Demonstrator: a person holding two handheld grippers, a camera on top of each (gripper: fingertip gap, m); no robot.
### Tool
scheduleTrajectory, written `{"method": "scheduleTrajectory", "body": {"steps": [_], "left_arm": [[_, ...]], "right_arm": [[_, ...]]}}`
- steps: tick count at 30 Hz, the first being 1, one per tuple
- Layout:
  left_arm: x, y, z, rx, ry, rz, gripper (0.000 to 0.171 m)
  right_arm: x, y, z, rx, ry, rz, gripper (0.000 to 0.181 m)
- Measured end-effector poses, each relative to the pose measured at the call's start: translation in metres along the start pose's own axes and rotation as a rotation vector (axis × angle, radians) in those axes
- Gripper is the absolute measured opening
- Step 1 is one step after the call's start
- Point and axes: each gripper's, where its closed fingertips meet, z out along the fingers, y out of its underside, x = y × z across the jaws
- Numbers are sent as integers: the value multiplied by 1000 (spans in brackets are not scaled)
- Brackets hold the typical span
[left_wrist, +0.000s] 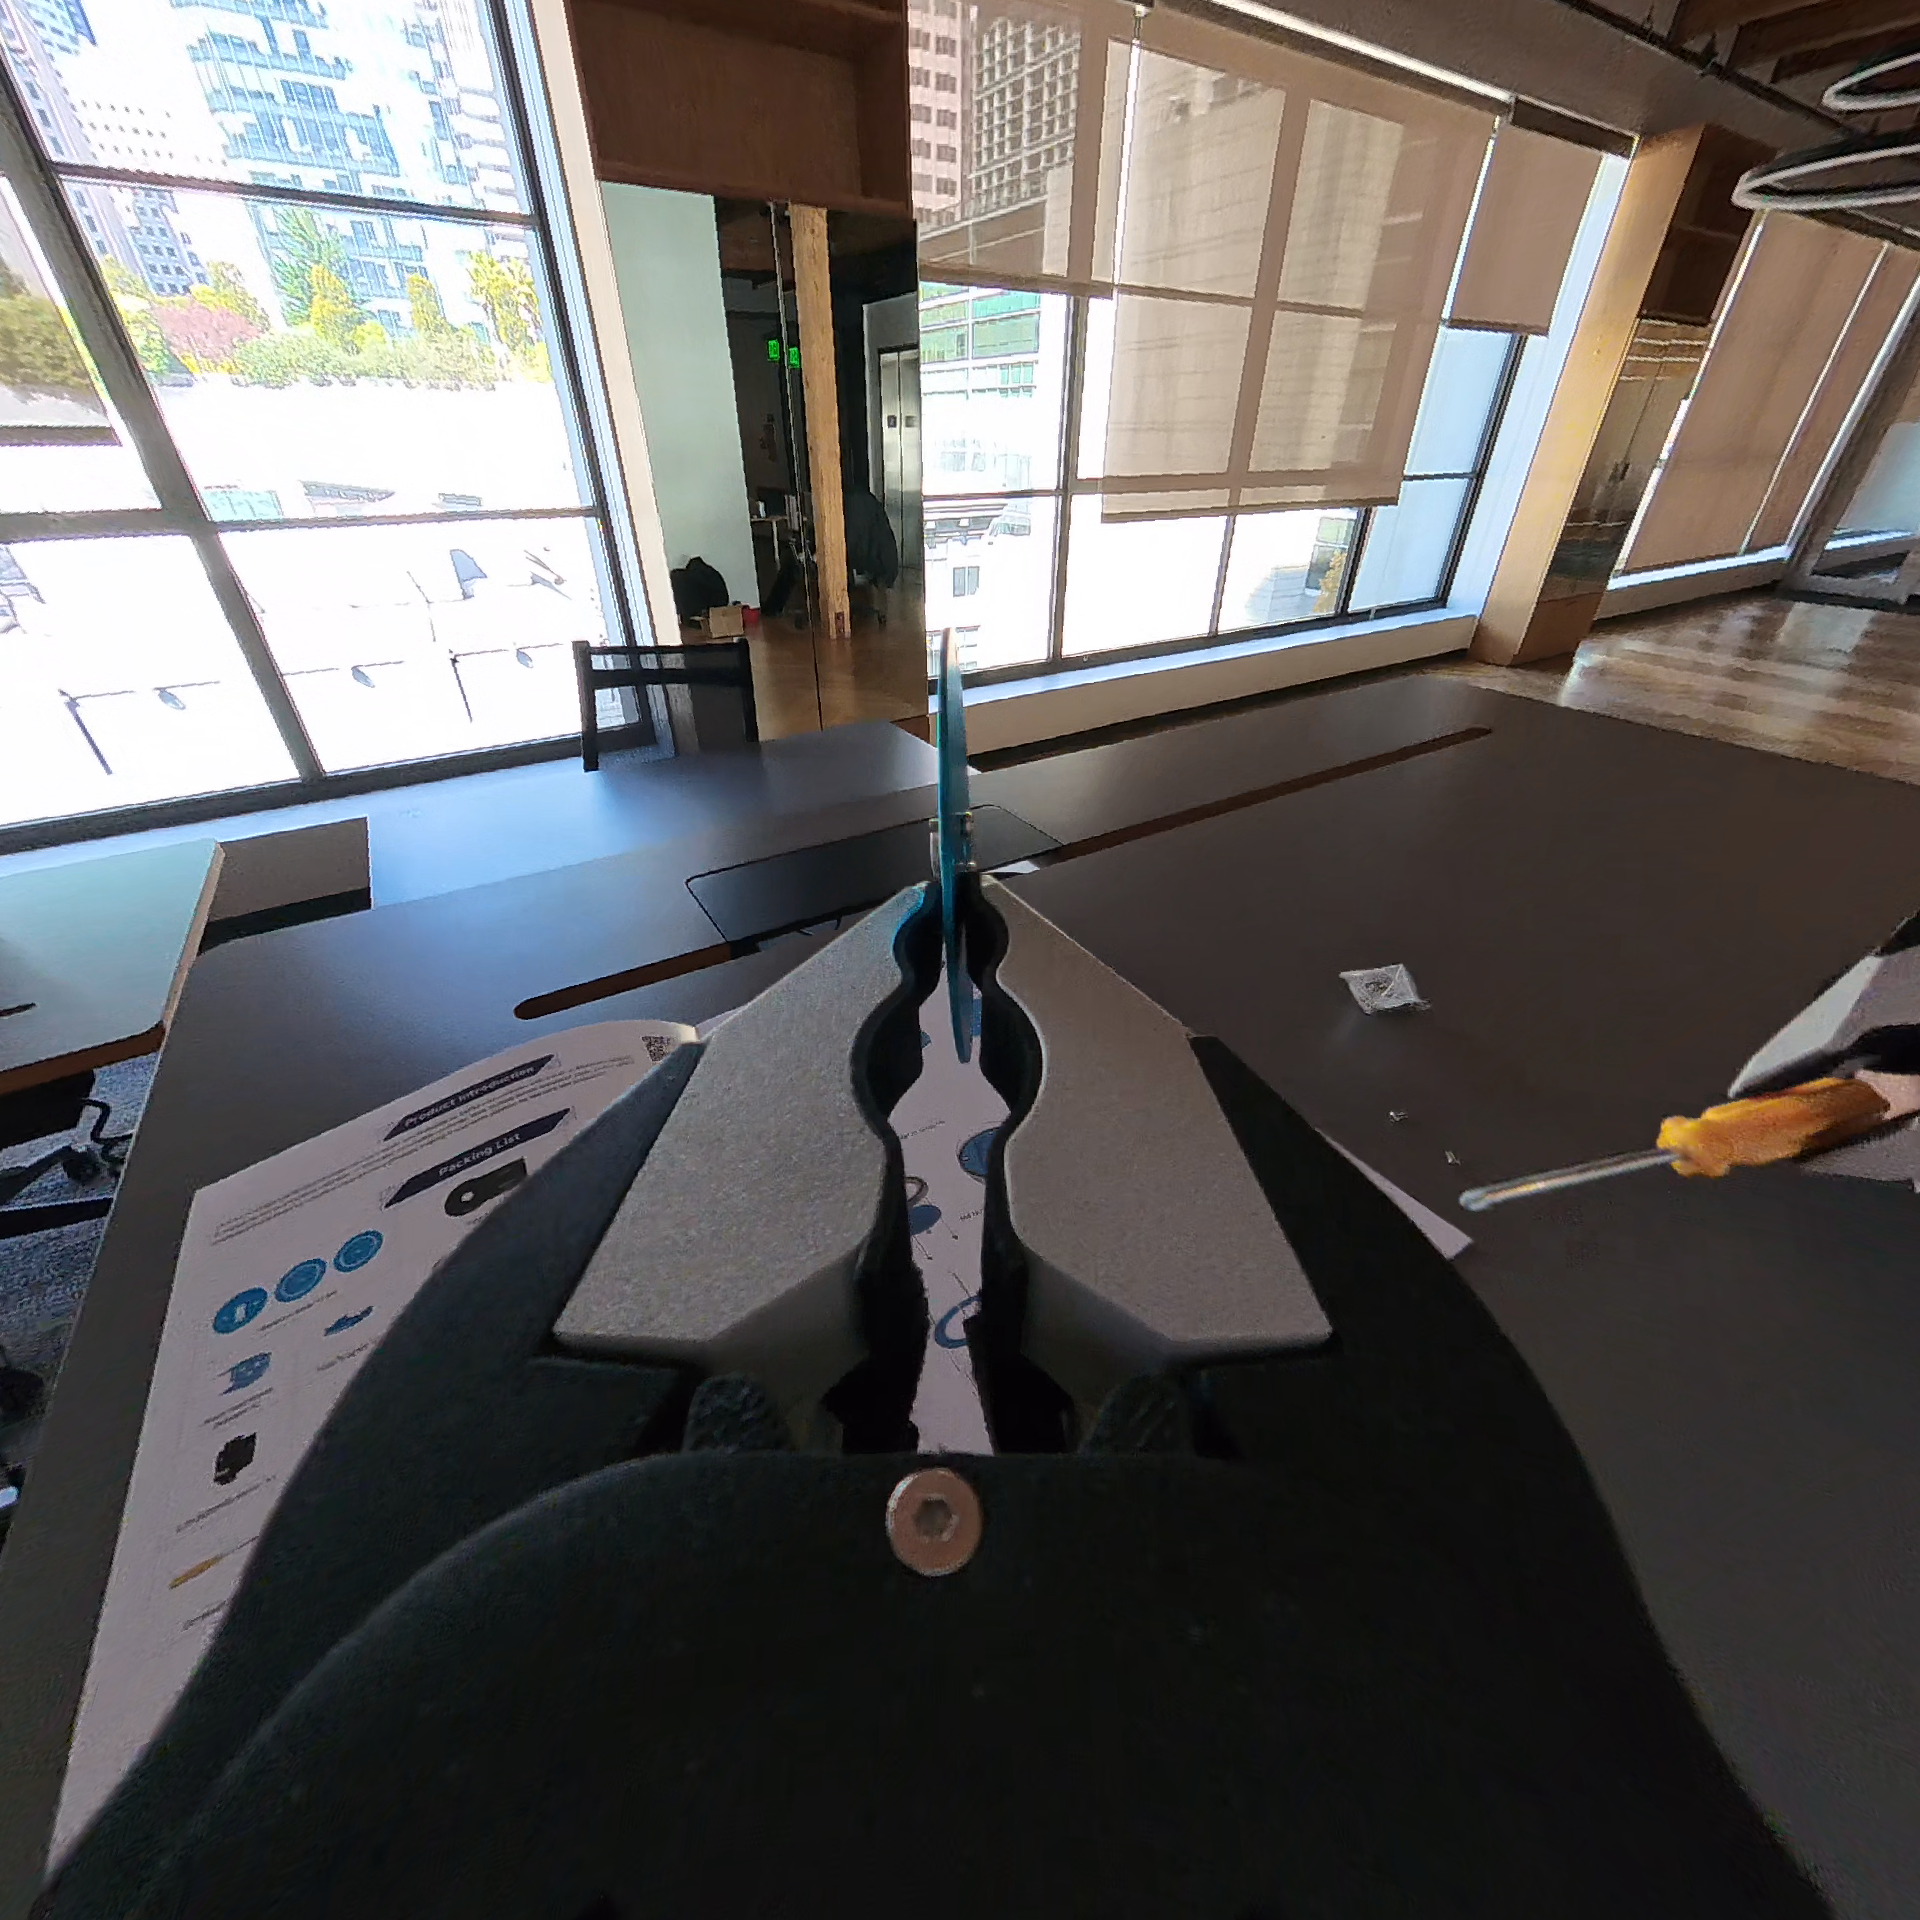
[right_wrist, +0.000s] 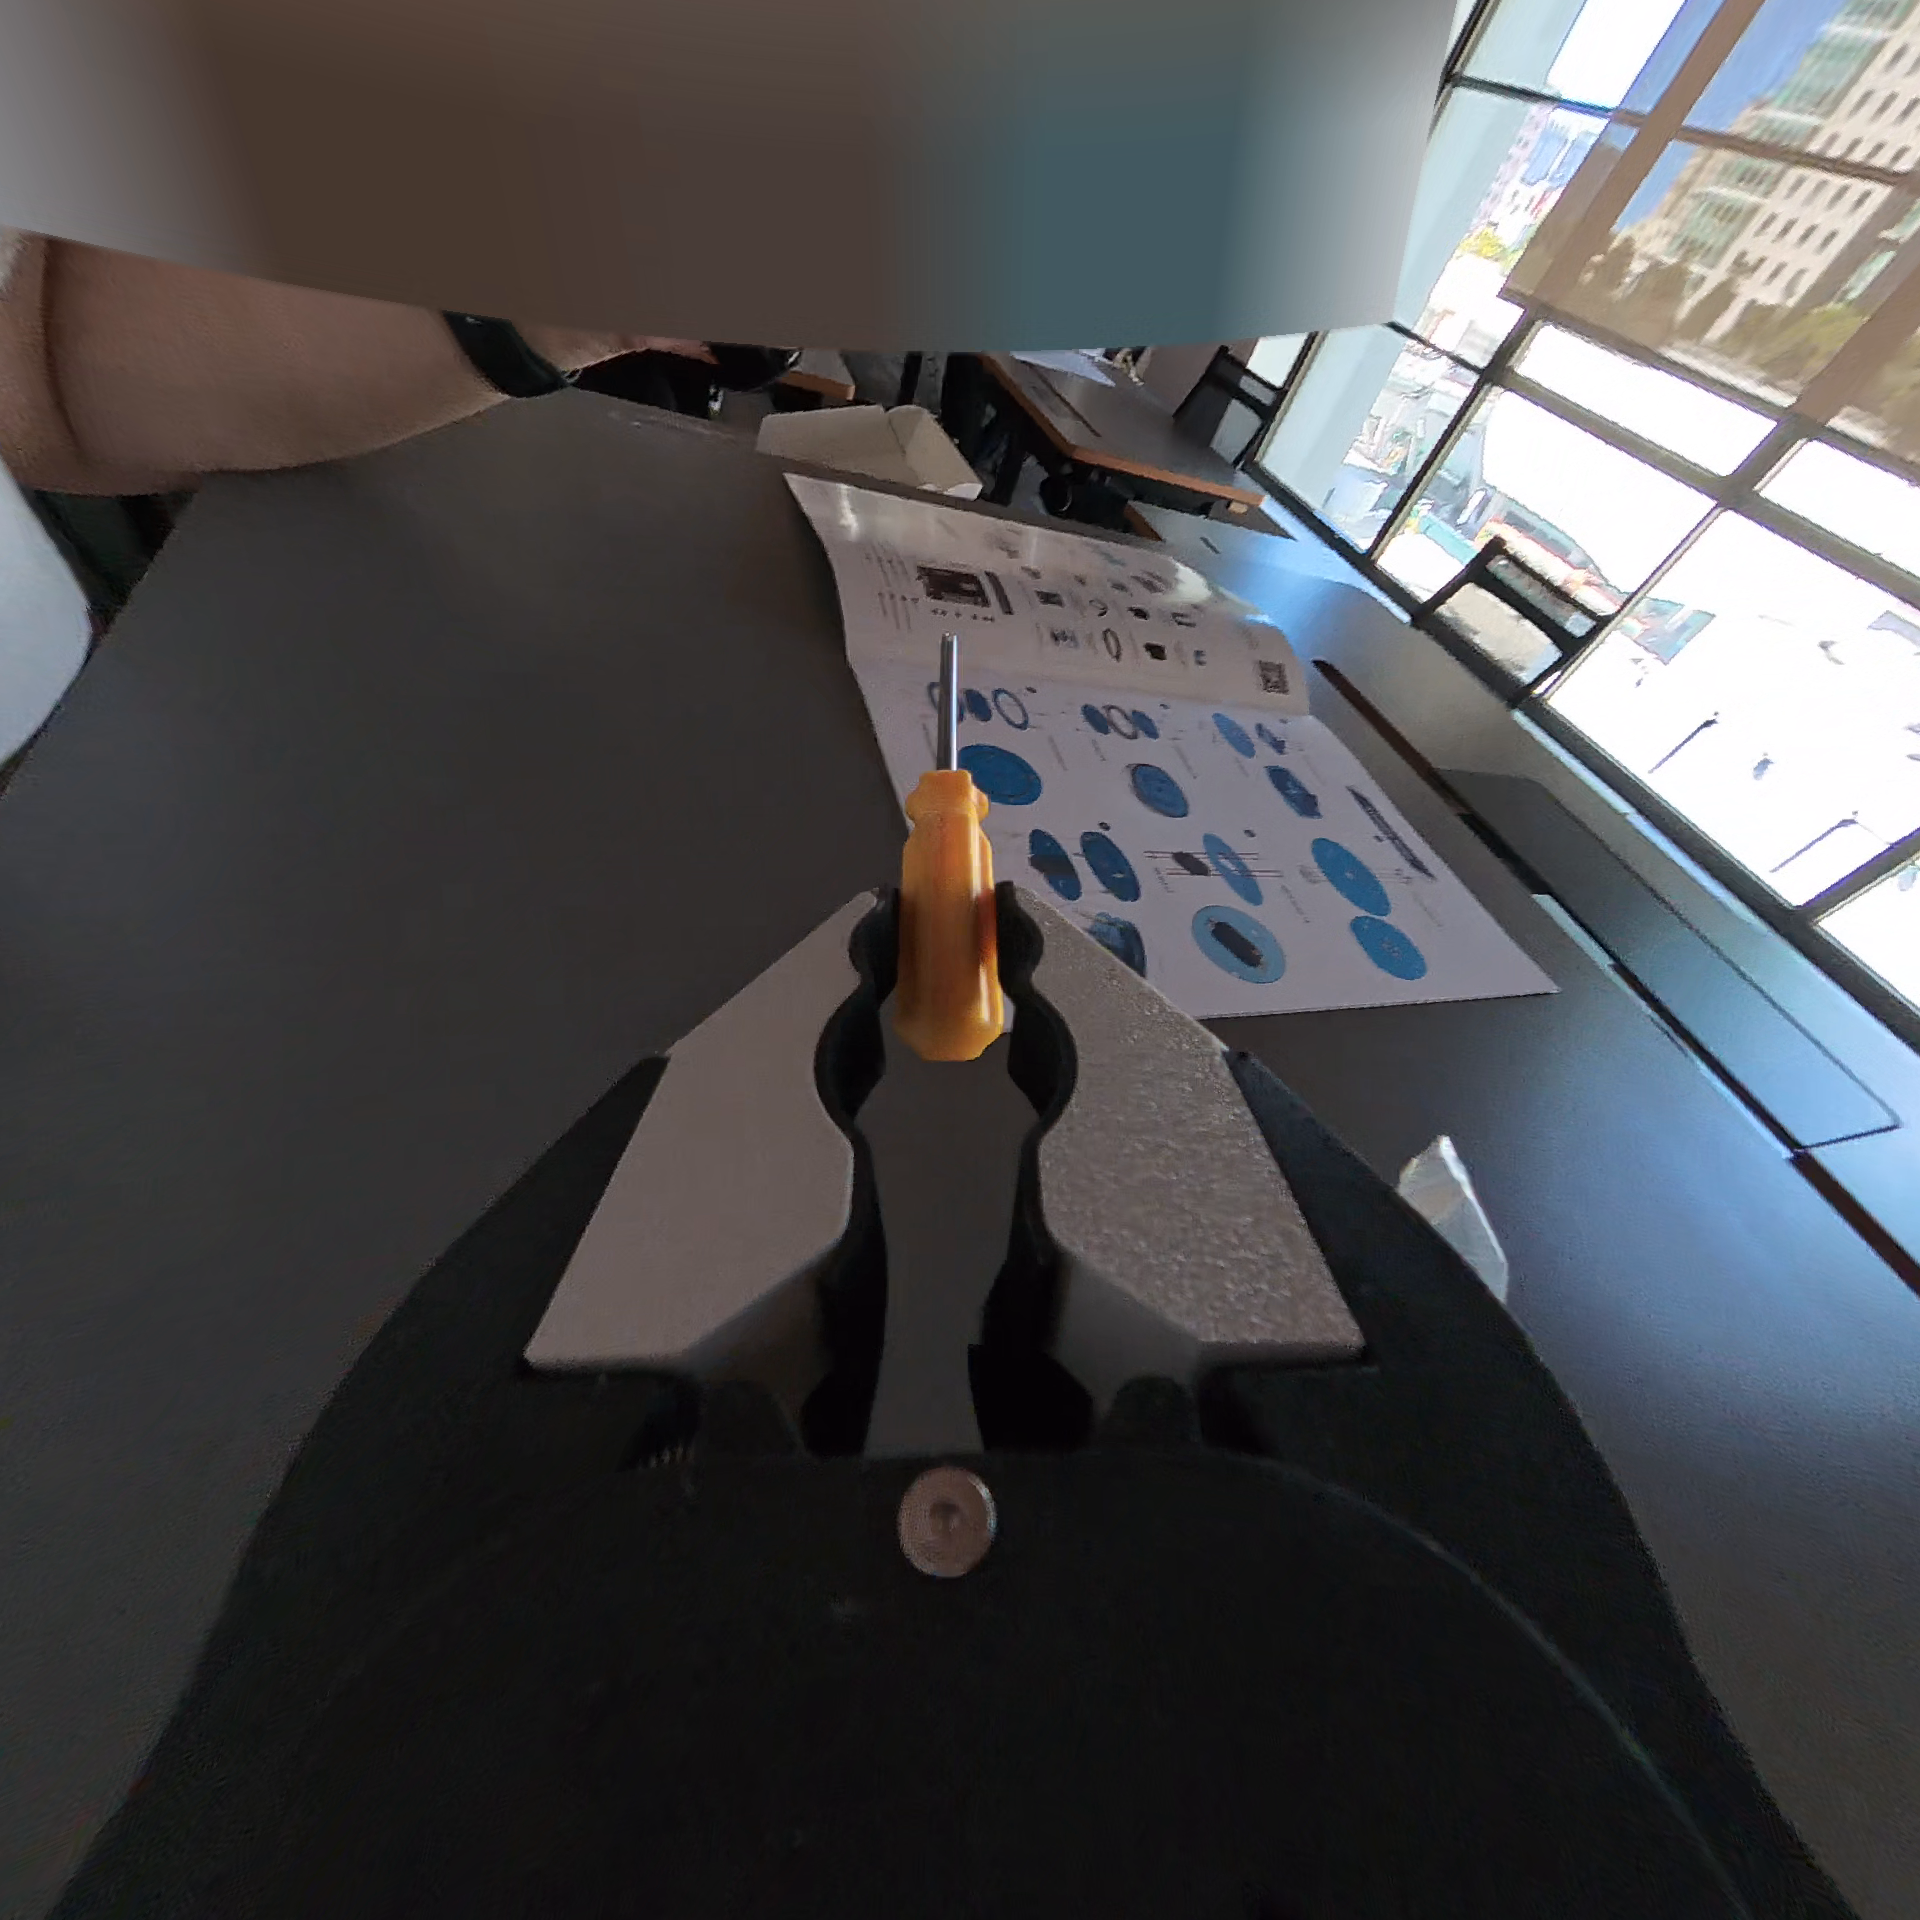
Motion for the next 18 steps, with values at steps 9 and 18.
{"method": "scheduleTrajectory", "body": {"steps": [9, 18], "left_arm": [[5, 1, 13, -68, 44, 6, 2], [37, 74, 28, -249, 194, -158, 2]], "right_arm": [[33, -64, 20, 29, 194, -175, 16], [33, -50, 63, 27, 241, -22, 16]]}}
